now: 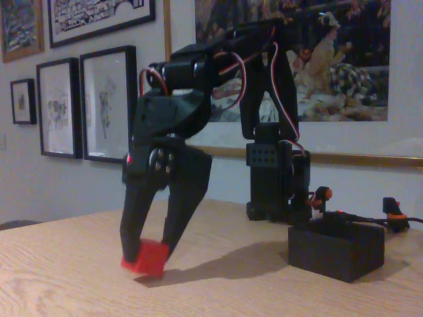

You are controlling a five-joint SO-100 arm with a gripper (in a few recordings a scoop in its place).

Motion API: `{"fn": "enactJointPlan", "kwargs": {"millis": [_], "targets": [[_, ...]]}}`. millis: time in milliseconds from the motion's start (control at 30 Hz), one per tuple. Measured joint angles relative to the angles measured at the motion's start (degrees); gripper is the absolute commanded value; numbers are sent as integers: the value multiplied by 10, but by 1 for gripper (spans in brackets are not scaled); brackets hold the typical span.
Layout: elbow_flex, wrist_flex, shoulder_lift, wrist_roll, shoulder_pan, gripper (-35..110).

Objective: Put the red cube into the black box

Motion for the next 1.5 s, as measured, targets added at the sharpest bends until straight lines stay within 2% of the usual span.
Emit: {"fn": "enactJointPlan", "kwargs": {"millis": [133, 200, 267, 367, 533, 667, 767, 1000, 1167, 1500], "targets": [[37, 41, 130, 58, 0, 3], [46, 77, 207, 109, 2, -1], [47, 127, 280, 172, 7, -8], [77, 183, 403, 284, 24, -9], [116, 294, 576, 438, 93, -13], [173, 335, 657, 508, 173, -15], [240, 330, 679, 514, 244, -16], [345, 224, 609, 462, 375, -17], [359, 162, 555, 432, 402, -16], [348, 117, 495, 416, 405, -16]]}}
